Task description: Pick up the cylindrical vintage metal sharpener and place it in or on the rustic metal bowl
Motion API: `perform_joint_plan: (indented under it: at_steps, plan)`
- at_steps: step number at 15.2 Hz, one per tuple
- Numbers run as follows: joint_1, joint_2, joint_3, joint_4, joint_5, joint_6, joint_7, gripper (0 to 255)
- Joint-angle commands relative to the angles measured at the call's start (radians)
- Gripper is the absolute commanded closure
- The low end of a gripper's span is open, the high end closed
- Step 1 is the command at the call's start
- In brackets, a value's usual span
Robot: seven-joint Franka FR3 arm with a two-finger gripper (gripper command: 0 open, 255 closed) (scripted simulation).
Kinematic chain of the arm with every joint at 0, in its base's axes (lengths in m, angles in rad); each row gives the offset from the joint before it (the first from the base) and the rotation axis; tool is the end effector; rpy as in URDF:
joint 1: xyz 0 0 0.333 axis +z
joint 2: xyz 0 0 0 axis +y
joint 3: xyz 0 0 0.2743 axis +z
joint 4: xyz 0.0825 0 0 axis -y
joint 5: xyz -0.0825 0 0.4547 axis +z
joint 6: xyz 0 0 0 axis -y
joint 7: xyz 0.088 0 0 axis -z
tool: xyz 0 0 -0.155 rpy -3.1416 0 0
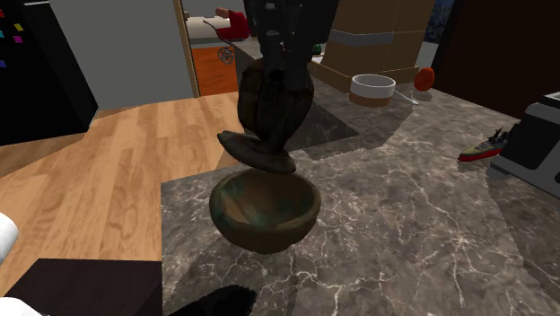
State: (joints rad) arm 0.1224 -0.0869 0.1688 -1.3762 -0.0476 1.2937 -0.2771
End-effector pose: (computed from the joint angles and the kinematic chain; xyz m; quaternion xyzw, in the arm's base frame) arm 0.5387 0.1575 0.6640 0.9614 0.2736 0.0018 0.0302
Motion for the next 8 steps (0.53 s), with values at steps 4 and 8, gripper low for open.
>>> perform_joint_plan:
  at_steps: [4, 8]
  plan:
    - [-0.042, -0.1, -0.062, -0.053, 0.006, -0.04, -0.107, 255]
    - [-0.05, -0.148, -0.08, -0.137, 0.008, -0.003, -0.132, 255]
